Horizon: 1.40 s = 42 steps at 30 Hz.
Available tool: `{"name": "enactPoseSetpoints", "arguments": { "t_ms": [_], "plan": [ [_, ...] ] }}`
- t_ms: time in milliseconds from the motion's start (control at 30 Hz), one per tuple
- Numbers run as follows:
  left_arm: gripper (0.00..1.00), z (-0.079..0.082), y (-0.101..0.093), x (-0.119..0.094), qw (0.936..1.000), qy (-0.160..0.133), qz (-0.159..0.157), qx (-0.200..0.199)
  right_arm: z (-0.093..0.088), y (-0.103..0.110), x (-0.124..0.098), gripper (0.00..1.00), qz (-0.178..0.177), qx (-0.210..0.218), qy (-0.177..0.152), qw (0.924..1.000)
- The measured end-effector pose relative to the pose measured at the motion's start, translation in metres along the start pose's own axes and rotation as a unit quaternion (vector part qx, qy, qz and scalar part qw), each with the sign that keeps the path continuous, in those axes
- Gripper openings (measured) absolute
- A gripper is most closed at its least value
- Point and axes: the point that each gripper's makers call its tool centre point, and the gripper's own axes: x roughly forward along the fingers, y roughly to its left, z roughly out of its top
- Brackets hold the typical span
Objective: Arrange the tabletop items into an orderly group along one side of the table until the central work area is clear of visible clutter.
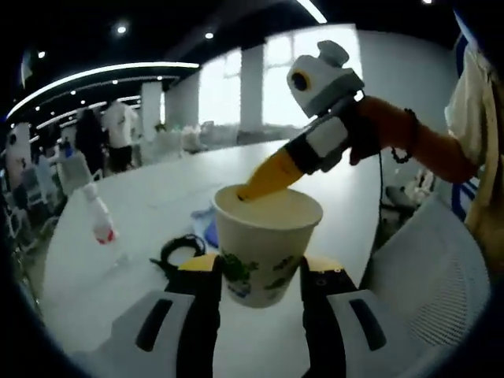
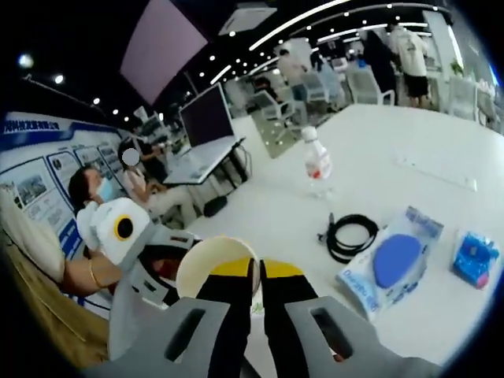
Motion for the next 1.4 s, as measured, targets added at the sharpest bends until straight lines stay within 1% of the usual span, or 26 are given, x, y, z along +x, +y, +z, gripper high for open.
{"name": "enactPoseSetpoints", "arguments": {
  "t_ms": [33,100,167,200,333,433,533,567,633,700,833,933,967,1067,1200,1300,1400],
  "plan": [
    [0.37,0.002,0.0,0.0,1.0,-0.005,0.002,-0.008,0.003,0.001,0.0,0.04,0.004,0.003,-0.009,1.0],
    [0.37,0.005,0.0,-0.001,0.9997,-0.016,0.001,-0.02,0.005,0.001,0.0,0.05,0.006,0.001,-0.016,0.9999],
    [0.36,0.007,0.0,0.0,0.9994,-0.022,-0.001,-0.026,0.008,0.002,0.0,0.06,0.004,0.001,-0.023,0.9997],
    [0.36,0.008,0.0,0.0,0.9993,-0.024,-0.001,-0.027,0.011,0.002,0.0,0.06,0.002,0.0,-0.031,0.9995],
    [0.36,0.011,-0.001,0.003,0.9995,-0.025,0.002,-0.02,0.018,0.001,0.0,0.18,-0.004,0.005,-0.057,0.9984],
    [0.36,0.013,-0.002,0.005,0.9993,-0.029,0.0,-0.023,0.022,-0.002,-0.003,0.22,-0.006,0.012,-0.072,0.9973],
    [0.36,0.014,-0.003,0.007,0.9992,-0.031,0.001,-0.024,0.026,-0.002,-0.006,0.26,0.0,0.019,-0.085,0.9962],
    [0.37,0.013,-0.002,0.008,0.9995,-0.027,0.005,-0.017,0.027,-0.002,-0.006,0.28,0.001,0.02,-0.088,0.9959],
    [0.37,0.012,-0.002,0.008,0.9997,-0.023,0.008,-0.009,0.026,-0.002,-0.007,0.33,0.004,0.022,-0.087,0.996],
    [0.37,0.011,-0.001,0.008,0.9997,-0.021,0.008,-0.012,0.027,-0.002,-0.008,0.39,0.004,0.007,-0.094,0.9955],
    [0.37,0.011,0.003,0.007,0.9996,-0.021,0.016,-0.013,0.027,0.002,-0.01,0.53,0.005,-0.011,-0.1,0.9949],
    [0.37,0.015,0.007,0.006,0.9986,-0.033,0.021,-0.035,0.025,0.004,-0.011,0.63,0.006,-0.035,-0.096,0.9947],
    [0.37,0.015,0.007,0.006,0.9985,-0.033,0.021,-0.038,0.025,0.005,-0.011,0.65,0.004,-0.048,-0.097,0.9941],
    [0.37,0.013,0.01,0.006,0.9984,-0.03,0.028,-0.037,0.022,0.006,-0.012,0.72,0.0,-0.06,-0.093,0.9939],
    [0.37,0.01,0.015,0.006,0.9982,-0.023,0.039,-0.039,0.015,0.002,-0.013,0.78,-0.008,-0.075,-0.081,0.9939],
    [0.37,0.01,0.021,0.007,0.9977,-0.021,0.048,-0.042,0.013,0.0,-0.014,0.83,-0.013,-0.084,-0.078,0.9933],
    [0.37,0.013,0.031,0.007,0.9967,-0.023,0.061,-0.047,0.013,-0.005,-0.016,0.91,-0.022,-0.085,-0.082,0.9928]
  ]
}}
